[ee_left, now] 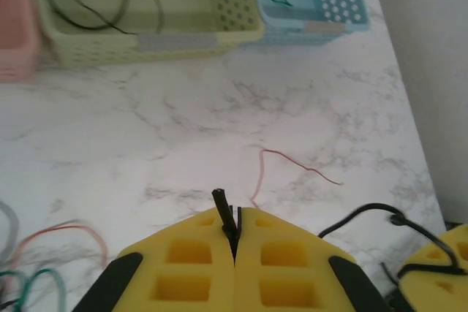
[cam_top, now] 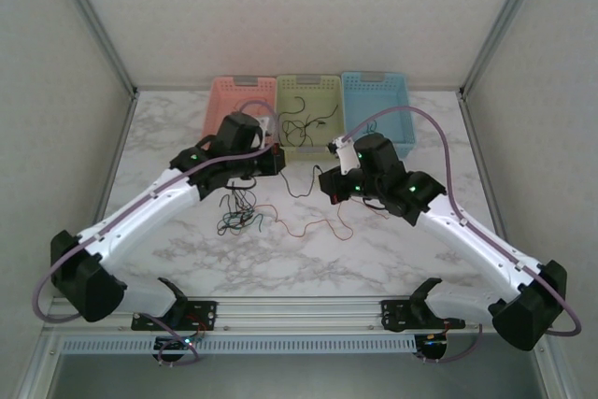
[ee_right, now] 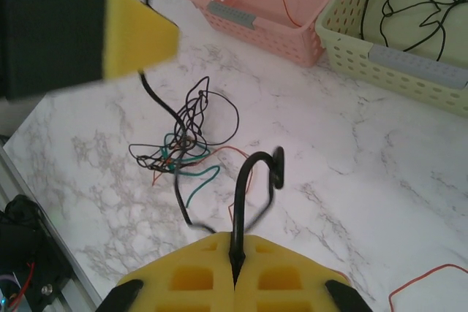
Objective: Untangle the cables
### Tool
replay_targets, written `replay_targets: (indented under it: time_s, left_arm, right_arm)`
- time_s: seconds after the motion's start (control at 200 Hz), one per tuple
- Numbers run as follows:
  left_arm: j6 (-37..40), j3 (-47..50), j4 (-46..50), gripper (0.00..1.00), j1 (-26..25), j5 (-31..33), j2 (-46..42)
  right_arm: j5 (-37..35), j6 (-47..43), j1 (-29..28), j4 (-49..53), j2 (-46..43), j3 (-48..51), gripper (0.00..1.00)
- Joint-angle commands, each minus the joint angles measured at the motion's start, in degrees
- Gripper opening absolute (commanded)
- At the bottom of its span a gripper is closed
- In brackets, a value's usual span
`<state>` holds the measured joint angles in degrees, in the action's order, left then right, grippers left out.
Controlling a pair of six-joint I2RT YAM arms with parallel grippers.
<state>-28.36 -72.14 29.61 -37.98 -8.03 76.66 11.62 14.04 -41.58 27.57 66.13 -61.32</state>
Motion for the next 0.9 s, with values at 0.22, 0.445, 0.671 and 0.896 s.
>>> replay_targets:
  time_s: [0.22,0.445,0.671,0.896]
  left_arm:
    - [8.0,-3.4,13.6,0.0,9.7,10.3,-13.2]
    - [9.9,-6.1,17.3,0.0,10.9,14.9,-17.0]
    - [8.7,-4.1,15.5,0.09,11.1,8.0,-17.7]
    - [8.3,-3.4,15.0,0.85,11.1,7.5,-18.3]
  right_arm:
    - [-4.5,-7.0,-0.4,11.6,-1.1,0.8,0.0]
    - [-8.6,-8.1,-0.4,13.5,2.3,-0.9,0.0]
    - [-8.9,-6.3,-0.4,10.2,3.1,-2.1,0.0]
    - [-17.9,-2.0,1.0,10.8,7.0,-10.8,0.0]
